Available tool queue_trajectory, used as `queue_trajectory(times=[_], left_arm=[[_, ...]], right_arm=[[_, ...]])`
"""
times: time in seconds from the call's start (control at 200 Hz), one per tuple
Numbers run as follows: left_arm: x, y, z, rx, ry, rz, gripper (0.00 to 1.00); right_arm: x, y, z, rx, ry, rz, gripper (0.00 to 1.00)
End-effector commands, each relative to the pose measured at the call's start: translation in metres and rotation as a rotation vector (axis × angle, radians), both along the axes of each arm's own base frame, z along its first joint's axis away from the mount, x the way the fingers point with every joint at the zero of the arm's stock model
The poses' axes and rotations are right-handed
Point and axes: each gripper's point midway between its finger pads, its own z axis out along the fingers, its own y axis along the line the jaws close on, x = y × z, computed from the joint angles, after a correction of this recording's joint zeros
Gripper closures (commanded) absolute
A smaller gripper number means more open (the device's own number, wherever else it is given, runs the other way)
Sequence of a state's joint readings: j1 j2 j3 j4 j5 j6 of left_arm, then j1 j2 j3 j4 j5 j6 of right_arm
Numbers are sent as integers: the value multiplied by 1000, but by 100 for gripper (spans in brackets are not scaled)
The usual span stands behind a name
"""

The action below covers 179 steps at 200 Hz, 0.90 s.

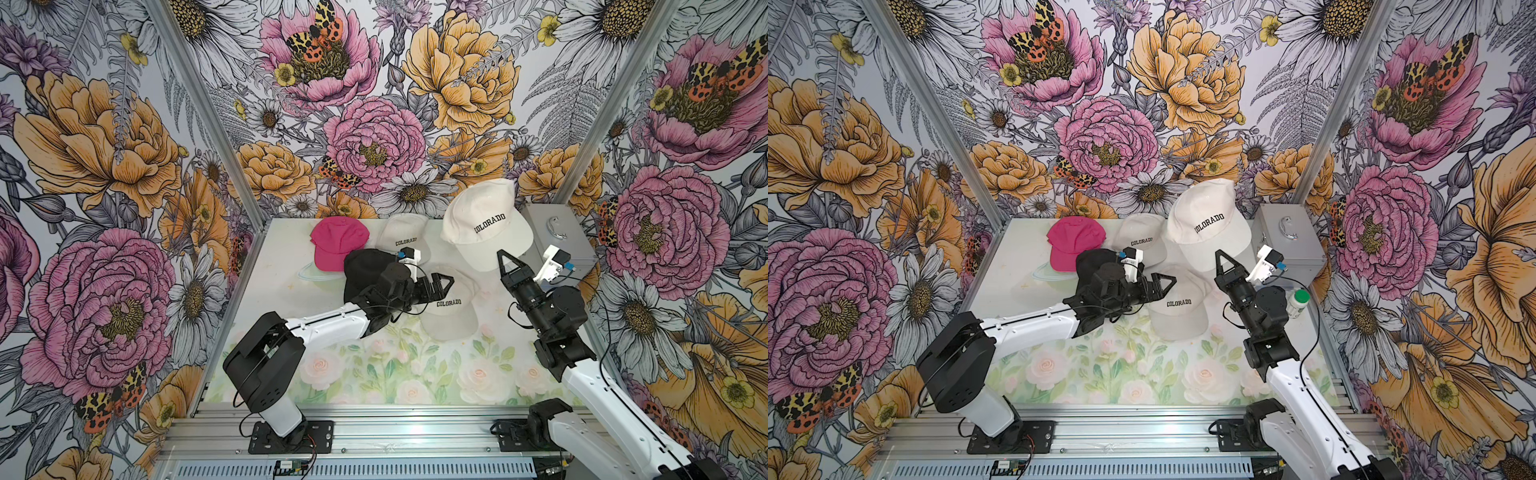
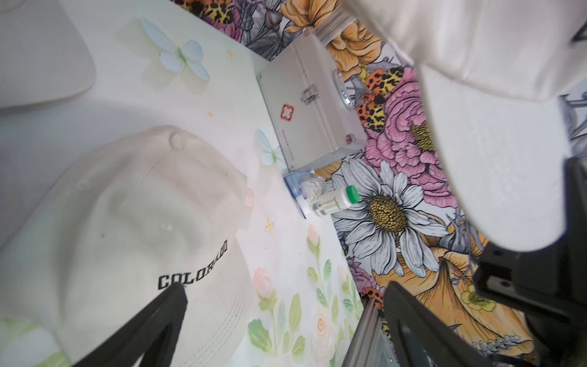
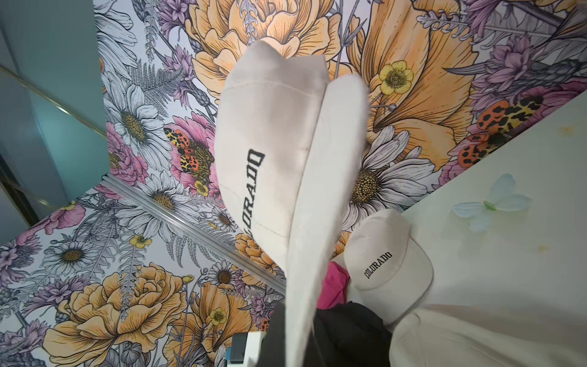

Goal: Stack the baseball caps by color
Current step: Move the baseball cap to the center of the board.

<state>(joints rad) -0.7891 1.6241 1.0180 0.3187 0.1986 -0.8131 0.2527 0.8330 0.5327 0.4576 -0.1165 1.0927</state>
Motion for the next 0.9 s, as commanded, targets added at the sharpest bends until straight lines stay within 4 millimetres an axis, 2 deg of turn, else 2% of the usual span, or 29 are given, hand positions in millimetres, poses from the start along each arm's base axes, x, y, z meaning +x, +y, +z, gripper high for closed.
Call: queue_trajectory(times=[0.0,0.165,0.275,0.355,0.41,0.42,0.43,0.5,0.64,0.745,0.765,0.81,0.89], left_arm=[[-4,-17,79,-181,-145,-120,1],[-11,-50,123,-275,-226,-254,1],[-6,-66,126,-301,-234,-278,1],[-4,-70,132,-373,-239,-297,2],[-5,-67,144,-422,-261,-303,3],[-1,-71,131,-412,-243,-301,3],[0,-72,128,-413,-239,-301,4],[2,-69,132,-444,-259,-295,7],[-1,-56,147,-496,-313,-290,22],[-4,-54,142,-499,-318,-295,35],[-11,-49,157,-517,-343,-298,38],[-12,-47,158,-522,-346,-293,41],[-12,-44,155,-533,-344,-279,60]], right_arm=[[-10,3,47,103,-157,-3,100],[-18,30,73,161,-248,68,100],[-26,38,91,175,-317,80,100],[-29,38,99,184,-343,69,100],[-30,38,103,191,-355,67,100],[-29,38,103,190,-356,67,100],[-29,38,104,192,-358,67,100],[-30,40,105,198,-364,69,100],[-24,36,92,208,-332,35,100],[-22,30,82,219,-307,1,100],[-21,29,82,222,-306,-5,100],[-21,28,80,222,-303,-12,100],[-21,28,80,224,-302,-13,100]])
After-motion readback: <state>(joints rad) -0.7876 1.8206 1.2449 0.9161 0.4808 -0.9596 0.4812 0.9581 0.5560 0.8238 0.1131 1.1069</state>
